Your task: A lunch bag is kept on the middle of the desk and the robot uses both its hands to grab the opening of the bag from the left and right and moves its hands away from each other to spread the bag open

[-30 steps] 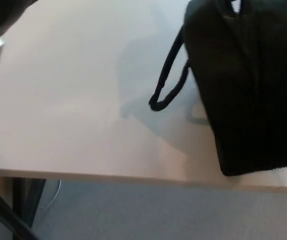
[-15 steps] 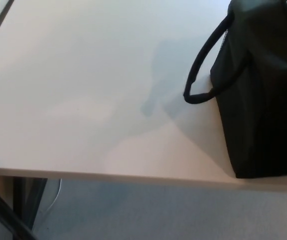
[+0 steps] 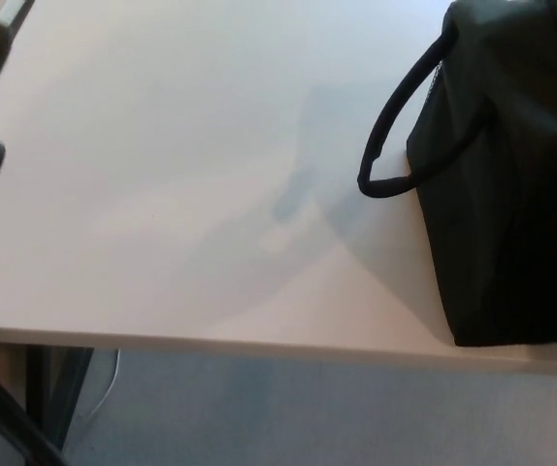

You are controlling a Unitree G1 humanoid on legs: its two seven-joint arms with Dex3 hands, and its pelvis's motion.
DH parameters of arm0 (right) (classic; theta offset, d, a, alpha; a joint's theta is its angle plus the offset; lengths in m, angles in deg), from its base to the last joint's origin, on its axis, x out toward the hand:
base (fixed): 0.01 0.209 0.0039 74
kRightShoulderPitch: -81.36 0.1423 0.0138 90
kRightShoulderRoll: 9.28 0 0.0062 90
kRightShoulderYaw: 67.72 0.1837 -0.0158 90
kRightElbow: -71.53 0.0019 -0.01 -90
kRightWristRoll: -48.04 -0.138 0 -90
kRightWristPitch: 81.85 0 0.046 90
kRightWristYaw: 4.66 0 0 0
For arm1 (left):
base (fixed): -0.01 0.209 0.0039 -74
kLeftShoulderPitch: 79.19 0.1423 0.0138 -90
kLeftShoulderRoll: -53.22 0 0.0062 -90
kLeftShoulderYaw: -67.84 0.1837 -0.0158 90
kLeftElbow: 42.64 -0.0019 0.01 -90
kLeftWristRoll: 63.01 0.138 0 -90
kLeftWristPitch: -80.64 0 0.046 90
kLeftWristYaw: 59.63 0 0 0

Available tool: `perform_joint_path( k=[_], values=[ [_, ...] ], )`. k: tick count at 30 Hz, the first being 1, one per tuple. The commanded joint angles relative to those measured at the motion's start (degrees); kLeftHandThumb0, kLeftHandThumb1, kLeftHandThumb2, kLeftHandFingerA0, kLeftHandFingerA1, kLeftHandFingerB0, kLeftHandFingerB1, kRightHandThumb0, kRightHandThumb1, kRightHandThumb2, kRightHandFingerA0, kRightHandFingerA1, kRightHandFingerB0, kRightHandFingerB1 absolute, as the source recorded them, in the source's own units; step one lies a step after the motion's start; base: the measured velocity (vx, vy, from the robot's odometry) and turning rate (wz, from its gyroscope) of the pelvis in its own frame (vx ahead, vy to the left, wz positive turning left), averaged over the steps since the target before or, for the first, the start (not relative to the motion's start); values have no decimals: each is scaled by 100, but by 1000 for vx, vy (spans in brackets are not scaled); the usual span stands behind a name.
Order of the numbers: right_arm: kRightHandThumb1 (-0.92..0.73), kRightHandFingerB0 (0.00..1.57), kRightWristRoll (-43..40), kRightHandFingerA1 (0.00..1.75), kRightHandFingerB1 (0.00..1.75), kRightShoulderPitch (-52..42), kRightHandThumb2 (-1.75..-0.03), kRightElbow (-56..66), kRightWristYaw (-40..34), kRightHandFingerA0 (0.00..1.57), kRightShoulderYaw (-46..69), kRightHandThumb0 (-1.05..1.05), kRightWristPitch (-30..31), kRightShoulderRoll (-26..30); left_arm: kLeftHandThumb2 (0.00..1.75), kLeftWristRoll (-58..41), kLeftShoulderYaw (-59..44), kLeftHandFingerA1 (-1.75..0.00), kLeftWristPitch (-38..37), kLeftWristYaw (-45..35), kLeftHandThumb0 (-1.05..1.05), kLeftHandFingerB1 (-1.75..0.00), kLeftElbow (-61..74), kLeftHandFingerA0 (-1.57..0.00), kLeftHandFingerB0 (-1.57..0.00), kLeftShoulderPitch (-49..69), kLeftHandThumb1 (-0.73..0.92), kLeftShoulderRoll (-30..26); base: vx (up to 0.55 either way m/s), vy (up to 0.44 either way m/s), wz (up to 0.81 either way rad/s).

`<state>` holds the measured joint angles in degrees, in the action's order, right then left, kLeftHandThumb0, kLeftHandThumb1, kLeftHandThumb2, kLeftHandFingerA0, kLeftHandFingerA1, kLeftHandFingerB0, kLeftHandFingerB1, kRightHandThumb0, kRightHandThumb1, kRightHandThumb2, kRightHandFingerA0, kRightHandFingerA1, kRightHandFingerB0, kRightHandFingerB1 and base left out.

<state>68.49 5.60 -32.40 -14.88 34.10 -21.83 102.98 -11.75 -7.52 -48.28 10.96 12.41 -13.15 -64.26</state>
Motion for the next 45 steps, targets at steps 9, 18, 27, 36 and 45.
perform_joint_path(
  k=[9,18,27,36,45],
  values=[
    [-66,33,1759,41,33,-3669,-59,84,-2622,55,54,-47,-2549,-2220,96,-1203,-236,-57,-1662,145,-28,-45,-275,-35,-2,3218,51,853,0,0,0],
    [-70,30,1941,39,33,-3978,-61,-374,-2873,49,-310,-38,-2509,-2437,96,-2186,-588,-57,-2243,-470,-25,-45,-904,-35,-2,3937,51,1388,0,0,0],
    [-73,21,2116,34,31,-3732,-62,-1193,-3168,30,-650,-49,-3125,-2327,63,-2186,-748,-37,-2505,-912,-42,-27,-626,-43,-15,4158,77,1505,0,0,0],
    [-73,23,2380,33,29,-2801,-62,-2841,-3595,24,-1478,-50,-2656,-2167,64,-2495,-672,-36,-2702,-1831,-44,-27,-1390,-44,-19,3767,79,1639,0,0,0],
    [-57,7,2303,50,49,-2399,-107,-3211,-2918,7,-2095,-28,-2350,-1863,64,-2867,-531,-37,-2874,-2963,-47,-28,-2087,-47,-21,3215,78,1743,0,0,0]
  ],
)
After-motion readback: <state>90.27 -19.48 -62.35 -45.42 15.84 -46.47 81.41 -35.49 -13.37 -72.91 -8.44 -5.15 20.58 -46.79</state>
